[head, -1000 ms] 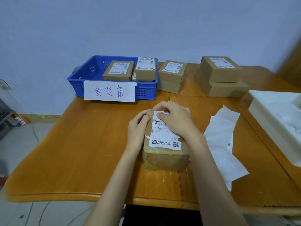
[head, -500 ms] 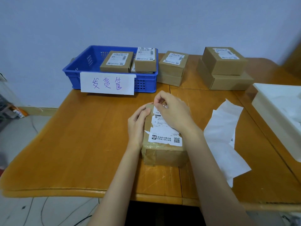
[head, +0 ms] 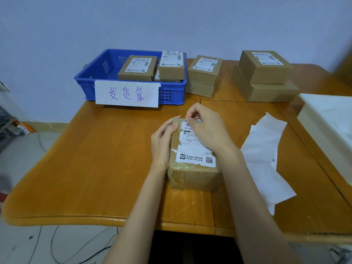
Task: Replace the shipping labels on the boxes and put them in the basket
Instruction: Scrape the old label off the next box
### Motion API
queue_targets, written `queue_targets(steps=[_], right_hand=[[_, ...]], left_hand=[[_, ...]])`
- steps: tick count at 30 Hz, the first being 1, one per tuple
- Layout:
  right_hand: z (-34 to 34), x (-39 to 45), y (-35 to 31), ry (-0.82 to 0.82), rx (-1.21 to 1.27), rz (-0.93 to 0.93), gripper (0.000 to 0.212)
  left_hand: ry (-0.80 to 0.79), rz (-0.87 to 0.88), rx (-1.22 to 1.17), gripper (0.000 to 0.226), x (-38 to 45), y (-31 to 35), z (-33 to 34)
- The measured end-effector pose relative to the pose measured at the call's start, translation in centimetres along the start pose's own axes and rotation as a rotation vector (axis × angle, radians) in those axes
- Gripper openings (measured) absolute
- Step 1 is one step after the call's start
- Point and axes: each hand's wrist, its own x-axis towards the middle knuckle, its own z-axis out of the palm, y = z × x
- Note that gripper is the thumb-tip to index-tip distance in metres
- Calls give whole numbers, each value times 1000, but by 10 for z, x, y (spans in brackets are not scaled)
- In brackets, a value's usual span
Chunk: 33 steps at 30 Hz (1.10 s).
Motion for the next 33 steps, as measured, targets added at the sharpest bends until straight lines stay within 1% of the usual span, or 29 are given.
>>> queue_targets(steps=[2,5,7,9,10,12,14,17,18,20,23,24,26,27,28,30,31,33], right_hand=[[0,0,-1,-4,-16,34,10],[-2,-1,-1,6,73,107,11],[-4,-2,-1,20,144,100,9],[-6,-5,-2,7,220,60,19],[-6,-6,-3,-8,200,35,22],[-4,-5,-2,-11,77,7,13],[-2,-4,-1,30,68,38,12],[-3,-2,2,87,118,75,16],[-4,-3,2,109,149,92,19],[-4,-4,3,163,237,134,22],[-6,-7,2,198,257,122,19],[-8,-7,1,193,286,115,23],[-10,-9,0,180,348,104,45],[-10,-9,0,188,337,96,50],[-9,-10,0,205,287,88,48],[-6,-11,2,232,155,113,37],[-5,-11,4,226,113,132,32],[-4,-11,5,160,76,118,25]], left_hand=[[5,1,14,23,0,-1,0],[6,-3,19,24,0,-1,0],[3,-2,4,24,0,-1,0],[-1,-2,-14,23,0,-1,0],[-5,-2,-20,23,0,-1,0],[-8,-2,-18,23,0,-1,0],[4,-11,-1,24,1,-1,0],[-10,-8,4,34,0,-1,0],[-9,-8,5,34,0,-1,0],[3,-14,6,27,0,-2,0],[1,-11,-4,24,0,-3,0],[2,-14,-6,23,0,-2,0],[5,-22,-17,23,1,-1,0],[6,-24,-21,23,1,-1,0],[3,-22,-20,24,1,-1,0],[-4,-19,-12,24,1,-2,0],[-4,-19,-10,23,1,-2,0],[1,-18,-13,23,1,-1,0]])
